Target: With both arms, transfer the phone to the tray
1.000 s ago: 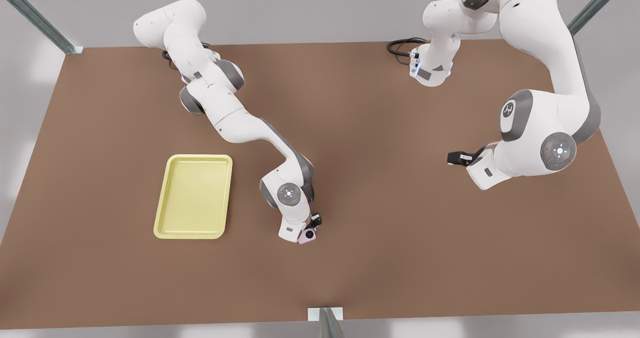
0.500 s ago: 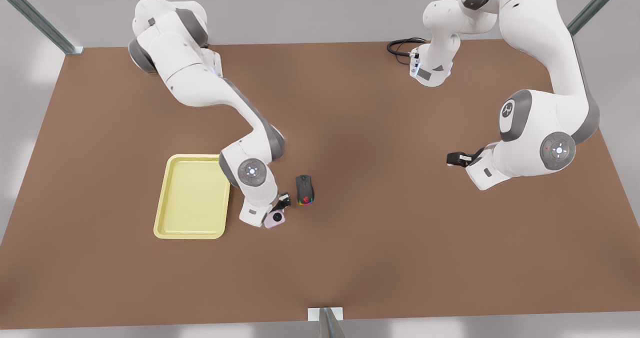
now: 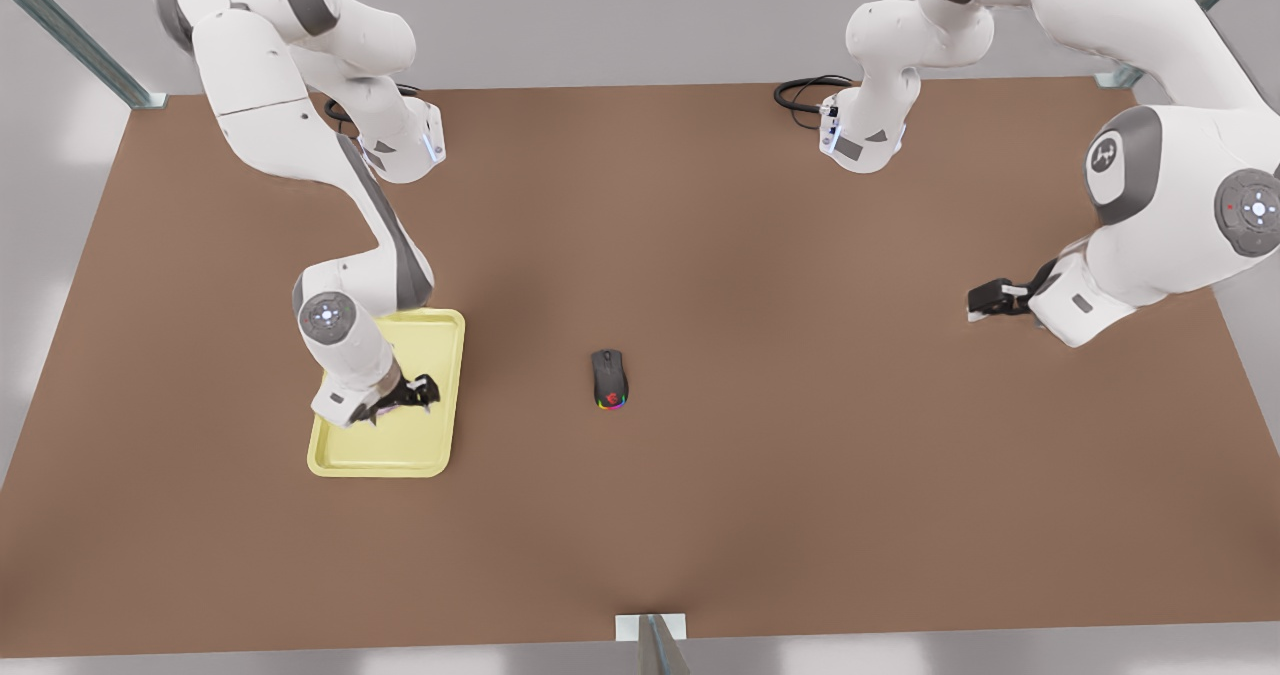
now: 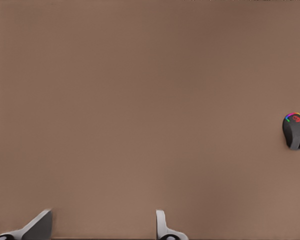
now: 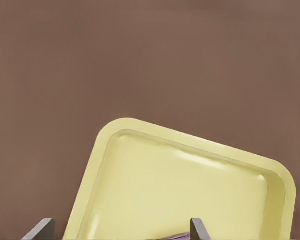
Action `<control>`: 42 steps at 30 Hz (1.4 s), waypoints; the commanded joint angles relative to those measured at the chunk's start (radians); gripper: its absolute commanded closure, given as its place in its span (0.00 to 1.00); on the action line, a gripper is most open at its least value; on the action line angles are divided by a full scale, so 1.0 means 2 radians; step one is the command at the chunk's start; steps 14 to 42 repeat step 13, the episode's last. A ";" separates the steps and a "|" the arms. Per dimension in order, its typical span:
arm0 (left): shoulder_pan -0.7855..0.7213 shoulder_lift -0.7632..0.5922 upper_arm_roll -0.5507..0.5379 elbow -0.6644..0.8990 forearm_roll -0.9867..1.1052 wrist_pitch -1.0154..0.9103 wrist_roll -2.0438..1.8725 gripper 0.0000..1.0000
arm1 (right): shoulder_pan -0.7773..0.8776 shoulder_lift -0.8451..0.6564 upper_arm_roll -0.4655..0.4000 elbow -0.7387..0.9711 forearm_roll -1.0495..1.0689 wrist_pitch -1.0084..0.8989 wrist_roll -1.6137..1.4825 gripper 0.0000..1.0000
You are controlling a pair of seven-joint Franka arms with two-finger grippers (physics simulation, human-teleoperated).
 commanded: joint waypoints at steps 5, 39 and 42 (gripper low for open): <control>-0.007 -0.022 -0.004 -0.019 0.029 -0.014 -0.038 0.00 | -0.011 -0.053 -0.015 0.266 0.050 -0.500 -0.013 0.00; -0.007 -0.004 -0.003 -0.019 0.029 -0.024 -0.037 0.00 | -0.025 -0.021 -0.012 0.317 0.045 -0.494 -0.016 0.00; -0.007 -0.004 -0.003 -0.019 0.029 -0.024 -0.037 0.00 | -0.025 -0.021 -0.012 0.317 0.045 -0.494 -0.016 0.00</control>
